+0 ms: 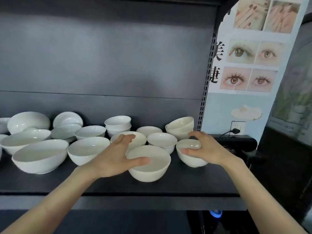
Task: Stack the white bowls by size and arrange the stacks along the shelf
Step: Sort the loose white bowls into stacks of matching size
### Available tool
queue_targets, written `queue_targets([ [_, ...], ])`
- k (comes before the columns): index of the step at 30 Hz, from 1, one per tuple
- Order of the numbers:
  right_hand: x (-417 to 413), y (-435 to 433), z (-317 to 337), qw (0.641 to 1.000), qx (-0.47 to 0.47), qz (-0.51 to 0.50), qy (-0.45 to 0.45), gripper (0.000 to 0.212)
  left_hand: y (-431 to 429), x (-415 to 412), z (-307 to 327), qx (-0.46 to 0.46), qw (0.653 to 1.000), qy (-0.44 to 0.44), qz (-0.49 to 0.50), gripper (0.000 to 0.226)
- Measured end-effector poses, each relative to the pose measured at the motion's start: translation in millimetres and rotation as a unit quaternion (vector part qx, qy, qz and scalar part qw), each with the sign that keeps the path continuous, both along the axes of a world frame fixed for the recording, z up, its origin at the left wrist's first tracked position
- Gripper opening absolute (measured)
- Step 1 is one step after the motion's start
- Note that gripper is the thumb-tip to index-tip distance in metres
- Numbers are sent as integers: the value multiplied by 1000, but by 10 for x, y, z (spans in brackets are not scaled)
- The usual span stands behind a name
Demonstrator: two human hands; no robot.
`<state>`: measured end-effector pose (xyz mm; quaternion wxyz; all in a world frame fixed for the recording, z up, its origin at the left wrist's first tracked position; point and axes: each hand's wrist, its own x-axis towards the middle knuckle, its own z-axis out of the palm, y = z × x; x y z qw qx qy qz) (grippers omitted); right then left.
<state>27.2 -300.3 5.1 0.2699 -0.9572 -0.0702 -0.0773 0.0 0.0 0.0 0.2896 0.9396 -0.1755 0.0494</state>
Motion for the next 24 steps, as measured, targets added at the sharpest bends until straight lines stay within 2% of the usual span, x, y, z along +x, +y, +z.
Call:
queue_targets([
  [4, -43, -141, -51, 999, 6, 22, 24, 107, -109, -121, -67, 5, 999, 14, 46, 141],
  [7, 0, -248, -118, 999, -8, 28, 17, 121, -237, -235, -97, -37, 997, 29, 58, 135],
  [10, 13, -321, -156, 999, 19, 37, 22, 124, -302, -295, -173, -86, 994, 18, 60, 124],
  [14, 14, -342, -189, 993, 97, 55, 34, 120, -281, -272, -273, -118, 989, 30, 87, 151],
  [19, 11, -346, -242, 984, 162, 63, 35, 120, -263, -269, -316, -159, 982, 49, 92, 159],
  [21, 28, -357, -271, 979, 190, 56, 48, 126, -269, -274, -302, -170, 980, 57, 86, 149],
  [24, 50, -359, -305, 979, 195, 39, 41, 129, -301, -293, -299, -203, 975, 67, 68, 88],
])
